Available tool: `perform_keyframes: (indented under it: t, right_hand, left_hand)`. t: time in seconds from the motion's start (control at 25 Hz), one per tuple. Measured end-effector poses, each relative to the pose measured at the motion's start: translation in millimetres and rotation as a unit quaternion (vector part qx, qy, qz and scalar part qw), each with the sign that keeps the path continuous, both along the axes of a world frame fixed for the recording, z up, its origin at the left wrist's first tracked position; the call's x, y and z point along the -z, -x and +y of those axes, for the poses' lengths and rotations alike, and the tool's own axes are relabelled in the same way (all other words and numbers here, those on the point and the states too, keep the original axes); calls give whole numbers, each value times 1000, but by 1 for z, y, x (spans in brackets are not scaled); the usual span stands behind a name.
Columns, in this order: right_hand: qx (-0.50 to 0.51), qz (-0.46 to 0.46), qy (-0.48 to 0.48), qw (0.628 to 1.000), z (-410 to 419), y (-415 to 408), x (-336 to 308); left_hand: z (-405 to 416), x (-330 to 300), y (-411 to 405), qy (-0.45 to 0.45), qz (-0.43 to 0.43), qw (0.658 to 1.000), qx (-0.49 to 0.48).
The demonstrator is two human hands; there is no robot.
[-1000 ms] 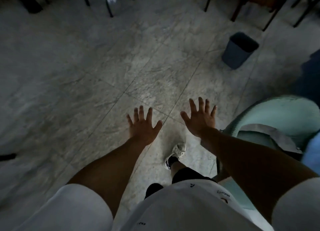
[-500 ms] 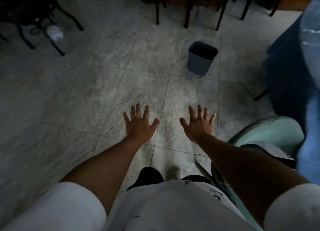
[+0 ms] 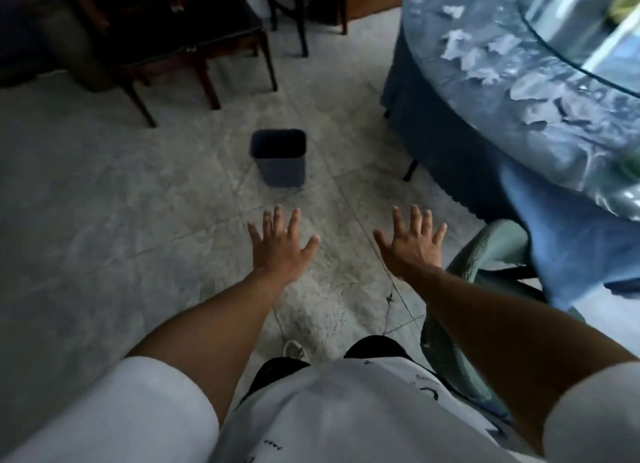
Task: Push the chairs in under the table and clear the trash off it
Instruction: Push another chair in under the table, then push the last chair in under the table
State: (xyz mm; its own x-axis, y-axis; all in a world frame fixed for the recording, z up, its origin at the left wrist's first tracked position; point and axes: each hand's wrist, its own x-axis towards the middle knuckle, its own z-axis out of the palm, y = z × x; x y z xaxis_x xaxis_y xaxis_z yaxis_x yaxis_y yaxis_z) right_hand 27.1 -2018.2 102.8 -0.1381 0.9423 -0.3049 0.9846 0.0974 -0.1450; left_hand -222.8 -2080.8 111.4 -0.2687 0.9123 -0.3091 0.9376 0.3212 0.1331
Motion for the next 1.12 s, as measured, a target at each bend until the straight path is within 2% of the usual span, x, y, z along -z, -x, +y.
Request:
perform_keyframes:
  t: [0.24,0.64,0.8,0.92,1.12]
  right_hand:
    - [145,12,7,989,45,-21,0]
    - [349,45,14,936,127,-134,15]
    - [465,67,7,883,129,-170,15]
    - [551,70,19,831,118,-189,19]
    - [721,55,31,690,80,-182,23]
  left_hand:
    - [122,6,-27,27,5,986,167]
    - [292,16,-184,30,26,931,363]
    - [334,17,-264,33,25,875,483]
    - [356,24,-317,37,35,817,574]
    - [361,33,-397,53,21,684,727]
